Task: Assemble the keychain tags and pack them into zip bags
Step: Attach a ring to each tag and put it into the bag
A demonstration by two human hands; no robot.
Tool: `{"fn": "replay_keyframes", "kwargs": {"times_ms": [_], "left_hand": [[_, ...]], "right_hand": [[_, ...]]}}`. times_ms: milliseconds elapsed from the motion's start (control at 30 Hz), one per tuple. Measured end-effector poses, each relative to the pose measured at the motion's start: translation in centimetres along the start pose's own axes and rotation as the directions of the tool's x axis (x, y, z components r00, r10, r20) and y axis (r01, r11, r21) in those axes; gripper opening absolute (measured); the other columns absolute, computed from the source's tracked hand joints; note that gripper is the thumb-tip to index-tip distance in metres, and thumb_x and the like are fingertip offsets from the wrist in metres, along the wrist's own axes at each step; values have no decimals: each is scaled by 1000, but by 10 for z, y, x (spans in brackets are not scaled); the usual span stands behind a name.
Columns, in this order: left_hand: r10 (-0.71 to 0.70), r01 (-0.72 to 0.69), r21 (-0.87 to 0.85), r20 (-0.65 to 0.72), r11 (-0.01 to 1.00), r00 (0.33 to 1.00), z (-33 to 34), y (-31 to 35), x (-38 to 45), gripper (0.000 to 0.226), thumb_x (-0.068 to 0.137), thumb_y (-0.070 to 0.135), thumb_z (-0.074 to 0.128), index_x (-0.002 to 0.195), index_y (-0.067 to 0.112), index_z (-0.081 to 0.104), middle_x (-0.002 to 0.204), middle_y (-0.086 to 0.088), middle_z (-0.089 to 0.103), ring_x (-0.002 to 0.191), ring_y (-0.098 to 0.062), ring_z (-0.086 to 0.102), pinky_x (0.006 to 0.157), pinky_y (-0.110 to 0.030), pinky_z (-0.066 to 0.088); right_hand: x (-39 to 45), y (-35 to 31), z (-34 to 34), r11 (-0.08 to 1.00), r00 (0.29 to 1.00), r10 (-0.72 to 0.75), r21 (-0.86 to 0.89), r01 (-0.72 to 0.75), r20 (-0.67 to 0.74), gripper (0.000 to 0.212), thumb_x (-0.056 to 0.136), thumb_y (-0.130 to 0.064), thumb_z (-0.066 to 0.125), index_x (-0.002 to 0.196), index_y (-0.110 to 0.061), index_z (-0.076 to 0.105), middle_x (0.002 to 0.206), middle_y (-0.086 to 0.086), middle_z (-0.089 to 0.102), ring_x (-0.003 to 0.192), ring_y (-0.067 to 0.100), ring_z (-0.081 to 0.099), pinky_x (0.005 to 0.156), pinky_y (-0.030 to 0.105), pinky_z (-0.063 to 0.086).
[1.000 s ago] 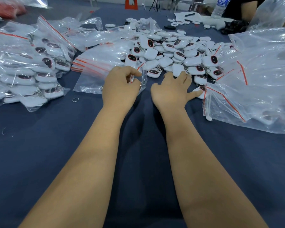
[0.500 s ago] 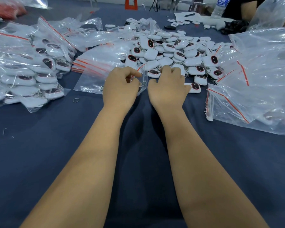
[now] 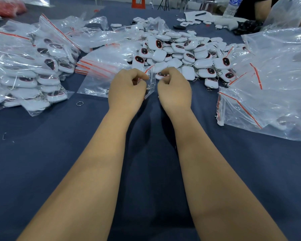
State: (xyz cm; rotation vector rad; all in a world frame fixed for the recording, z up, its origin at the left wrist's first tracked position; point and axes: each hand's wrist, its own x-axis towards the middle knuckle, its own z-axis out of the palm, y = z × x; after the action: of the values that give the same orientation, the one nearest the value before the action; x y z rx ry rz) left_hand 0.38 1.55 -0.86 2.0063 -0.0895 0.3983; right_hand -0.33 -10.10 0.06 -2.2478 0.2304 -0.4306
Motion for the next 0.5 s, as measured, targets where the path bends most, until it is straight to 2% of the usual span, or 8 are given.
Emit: {"fn": "replay_keyframes", "kwargs": {"times_ms": [67, 133, 200, 267, 300, 367, 433, 500], "left_hand": [[-9, 9, -13, 4, 1000, 1000, 0, 1, 0, 29, 83, 11, 52, 83, 36, 66, 76, 13, 61, 58, 7, 56, 68, -31, 51], [-15, 16, -10, 9, 1000, 1000, -1, 2, -1, 29, 83, 10, 51, 83, 35, 66, 73, 13, 62, 58, 6, 57, 69, -34, 53], [-22, 22, 9, 13, 1000, 1000, -2, 2, -2, 29, 82, 12, 48, 83, 35, 66, 72, 11, 61, 62, 0, 60, 71, -38, 56], [-19, 18, 31, 21, 999, 1000, -3, 2, -2, 30, 81, 12, 46, 84, 33, 67, 72, 9, 61, 68, -16, 64, 71, -41, 56], [-13, 13, 34, 26, 999, 1000, -2, 1, -1, 30, 81, 11, 45, 85, 31, 68, 71, 8, 60, 66, -18, 63, 69, -40, 56], [-4, 3, 28, 35, 1000, 999, 0, -1, 0, 31, 82, 9, 46, 85, 29, 69, 66, 9, 59, 56, -10, 60, 62, -32, 52], [-4, 3, 31, 38, 1000, 999, 1, -2, 0, 31, 84, 9, 47, 85, 30, 68, 64, 11, 58, 51, -3, 53, 59, -26, 45], [-7, 6, 27, 37, 1000, 999, 1, -2, 1, 30, 85, 10, 49, 91, 30, 70, 69, 13, 59, 57, -4, 54, 62, -26, 47]], "right_hand": [[-1, -2, 2, 997, 997, -68, 40, 67, 26, 45, 87, -1, 47, 128, -17, 58, 124, 2, 61, 116, 21, 54, 98, 28, 42], [0, 1, 5, 986, 997, -78, -150, 75, -15, 45, 87, -6, 51, 131, -14, 55, 135, 6, 49, 126, 25, 42, 98, 29, 37], [2, 4, 4, 938, 996, 33, -342, -60, -83, 35, 89, -22, 53, 122, -11, 55, 135, 10, 43, 126, 31, 36, 100, 37, 30], [3, 6, 2, 909, 986, 143, -382, -166, -88, 26, 90, -33, 52, 105, -12, 57, 134, 11, 44, 125, 33, 35, 102, 39, 27], [4, 6, 2, 912, 985, 154, -372, -171, -76, 24, 90, -34, 51, 100, -13, 55, 132, 11, 46, 123, 32, 36, 102, 39, 26], [5, 6, 3, 945, 993, 110, -304, -121, -51, 25, 90, -33, 53, 106, -14, 56, 124, 6, 54, 119, 29, 41, 98, 39, 28], [3, 3, 3, 997, 998, 55, -59, -58, -41, 23, 90, -26, 57, 112, -17, 55, 108, 1, 62, 106, 23, 52, 91, 36, 40], [1, 1, 3, 975, 998, 55, 218, -47, -31, 18, 89, -17, 61, 107, -17, 54, 90, -3, 63, 87, 18, 59, 81, 36, 51]]}}
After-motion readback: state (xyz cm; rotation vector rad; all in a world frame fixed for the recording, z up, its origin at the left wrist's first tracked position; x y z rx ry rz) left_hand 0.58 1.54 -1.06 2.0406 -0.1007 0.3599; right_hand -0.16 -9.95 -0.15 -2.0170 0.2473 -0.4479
